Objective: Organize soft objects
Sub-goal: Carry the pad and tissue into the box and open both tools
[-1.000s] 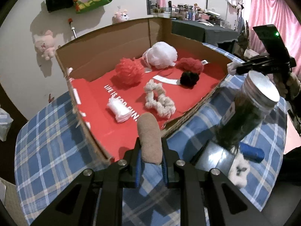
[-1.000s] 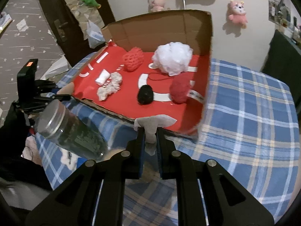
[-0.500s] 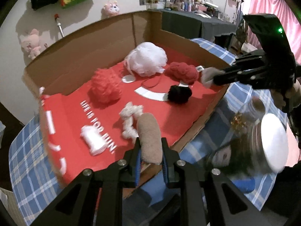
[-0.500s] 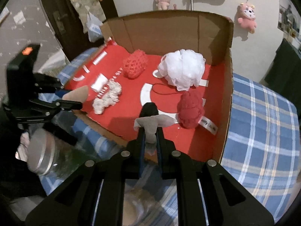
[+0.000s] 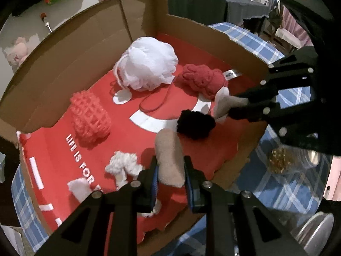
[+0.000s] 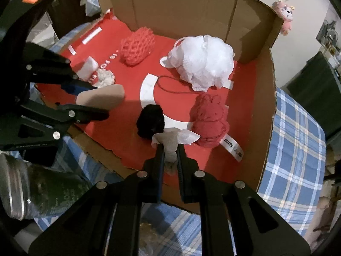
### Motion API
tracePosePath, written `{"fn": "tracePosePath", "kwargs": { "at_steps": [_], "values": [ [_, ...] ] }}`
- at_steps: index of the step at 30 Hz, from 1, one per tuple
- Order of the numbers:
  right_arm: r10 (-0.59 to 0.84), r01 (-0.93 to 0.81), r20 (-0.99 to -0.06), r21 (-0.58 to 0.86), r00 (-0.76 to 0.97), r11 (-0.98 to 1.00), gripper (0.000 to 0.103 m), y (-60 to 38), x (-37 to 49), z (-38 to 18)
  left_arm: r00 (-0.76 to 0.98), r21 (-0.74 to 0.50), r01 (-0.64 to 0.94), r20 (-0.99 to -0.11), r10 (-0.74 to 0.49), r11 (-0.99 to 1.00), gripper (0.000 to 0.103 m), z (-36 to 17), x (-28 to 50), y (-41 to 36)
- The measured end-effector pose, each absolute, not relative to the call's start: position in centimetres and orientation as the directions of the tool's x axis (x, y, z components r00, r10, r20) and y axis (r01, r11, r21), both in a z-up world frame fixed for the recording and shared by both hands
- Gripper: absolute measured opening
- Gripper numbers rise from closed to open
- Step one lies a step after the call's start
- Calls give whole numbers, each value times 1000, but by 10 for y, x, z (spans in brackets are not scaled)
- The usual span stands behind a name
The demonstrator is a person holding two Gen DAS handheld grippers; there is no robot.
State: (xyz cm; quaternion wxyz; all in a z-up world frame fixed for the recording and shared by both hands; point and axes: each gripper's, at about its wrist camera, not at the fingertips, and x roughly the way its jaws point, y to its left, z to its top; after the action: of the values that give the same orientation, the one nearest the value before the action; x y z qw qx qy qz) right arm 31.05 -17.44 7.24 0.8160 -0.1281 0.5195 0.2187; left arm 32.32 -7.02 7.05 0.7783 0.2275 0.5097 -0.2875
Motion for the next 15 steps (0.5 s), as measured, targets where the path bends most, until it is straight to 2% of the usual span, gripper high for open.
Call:
{"fn": "tracePosePath", "kwargs": {
  "at_steps": [11,13,15],
  "values": [
    [149,-492,-918,-56,367,869,13,-164,315,65,304,73,687,-932,-195,723,37,55,329,-78],
    [145,-490,-917,-60,371,869,18,-165,315,65,306,73,687,-932,-197,723,42,54,330,-80],
    [143,-486,-916,-63,376,872,27,-167,315,65,310,76,688,-930,-197,721,47,54,330,-80]
  ]
}}
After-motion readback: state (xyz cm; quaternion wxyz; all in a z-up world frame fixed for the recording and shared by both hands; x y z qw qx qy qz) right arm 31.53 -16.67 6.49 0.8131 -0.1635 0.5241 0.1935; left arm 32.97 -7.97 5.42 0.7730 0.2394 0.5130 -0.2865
